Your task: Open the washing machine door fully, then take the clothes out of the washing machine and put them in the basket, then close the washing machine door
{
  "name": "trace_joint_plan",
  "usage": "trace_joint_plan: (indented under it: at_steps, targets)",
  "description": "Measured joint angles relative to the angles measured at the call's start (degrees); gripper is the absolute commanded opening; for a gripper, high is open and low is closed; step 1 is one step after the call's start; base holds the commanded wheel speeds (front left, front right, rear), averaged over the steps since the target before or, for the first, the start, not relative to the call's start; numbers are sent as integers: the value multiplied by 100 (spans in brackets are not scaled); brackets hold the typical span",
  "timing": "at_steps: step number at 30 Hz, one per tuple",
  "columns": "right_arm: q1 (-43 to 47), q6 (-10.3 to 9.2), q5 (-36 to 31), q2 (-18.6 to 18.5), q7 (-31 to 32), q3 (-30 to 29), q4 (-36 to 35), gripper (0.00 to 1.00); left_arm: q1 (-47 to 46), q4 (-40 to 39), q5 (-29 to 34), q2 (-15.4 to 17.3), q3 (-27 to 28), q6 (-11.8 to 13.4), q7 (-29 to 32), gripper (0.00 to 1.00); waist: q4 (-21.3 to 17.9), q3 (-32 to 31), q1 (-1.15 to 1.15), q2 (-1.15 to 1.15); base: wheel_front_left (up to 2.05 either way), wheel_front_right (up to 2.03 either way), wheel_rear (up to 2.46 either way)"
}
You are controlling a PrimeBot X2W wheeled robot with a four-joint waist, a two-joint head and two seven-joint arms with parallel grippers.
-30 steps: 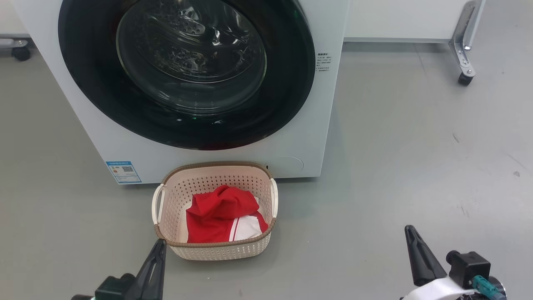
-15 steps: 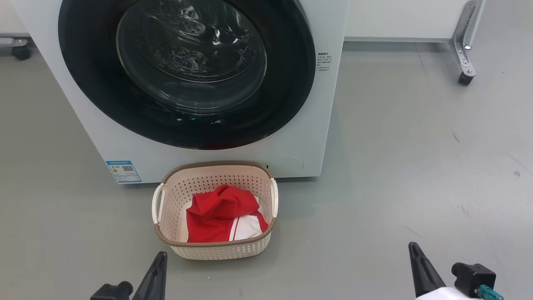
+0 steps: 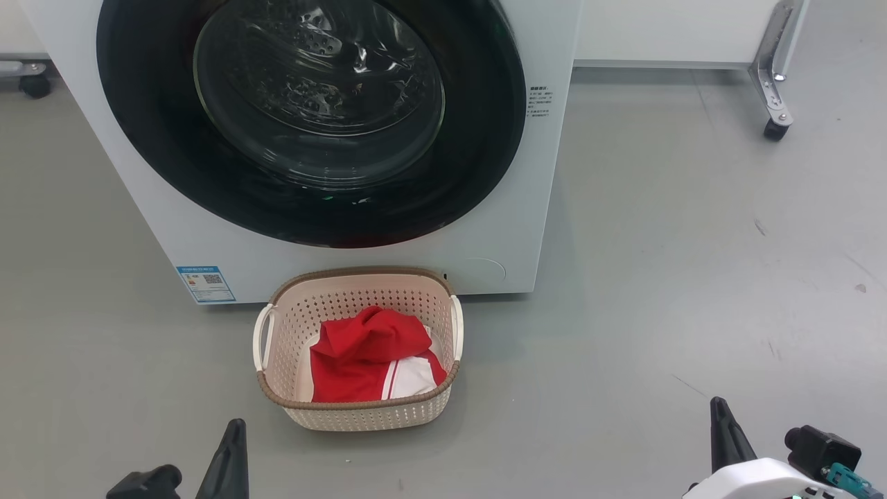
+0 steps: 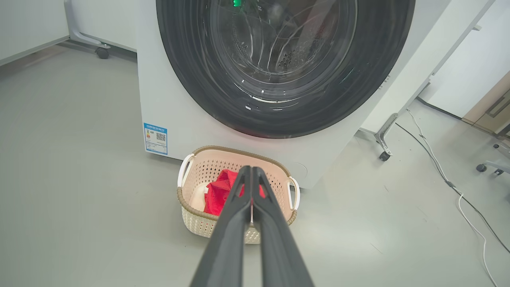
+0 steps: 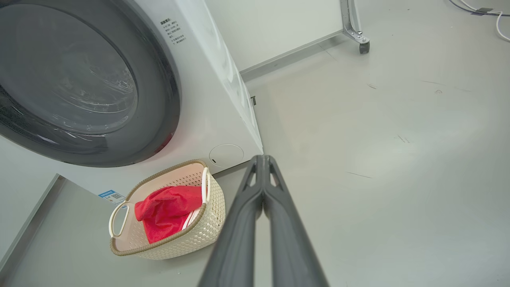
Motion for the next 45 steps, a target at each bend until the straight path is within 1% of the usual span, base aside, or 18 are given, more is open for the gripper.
trace_joint_plan:
  at_steps: [4, 7, 9, 16, 19, 27, 45]
  targets:
    - [-34, 4, 293, 3, 90, -59, -5, 0, -21, 9, -286, 0, 46, -3, 83, 0, 1, 4, 0, 0, 0, 0, 0]
    - [-54, 49, 514, 3, 136, -103, -5, 0, -47, 23, -489, 0, 87, -10, 133, 0, 3, 7, 0, 0, 0, 0, 0]
    - [-83, 51, 645, 5, 177, -131, -4, 0, -73, 32, -657, 0, 121, -56, 174, 0, 4, 9, 0, 0, 0, 0, 0]
    - [-169, 60, 1133, 7, 315, -236, -7, 0, -165, 78, -1157, 1, 227, -60, 280, 0, 7, 16, 0, 0, 0, 0, 0]
    - [-210, 96, 1347, 5, 369, -280, -7, 0, -196, 101, -1395, 1, 260, -122, 327, 0, 8, 18, 0, 0, 0, 0, 0]
    - [-304, 112, 1917, 5, 506, -398, -7, 0, -305, 160, -1954, 2, 387, -200, 435, 0, 12, 25, 0, 0, 0, 0, 0]
    - [-542, 177, 3161, 5, 855, -661, -2, 0, -569, 309, -3289, 2, 634, -311, 712, 0, 21, 41, 0, 0, 0, 0, 0]
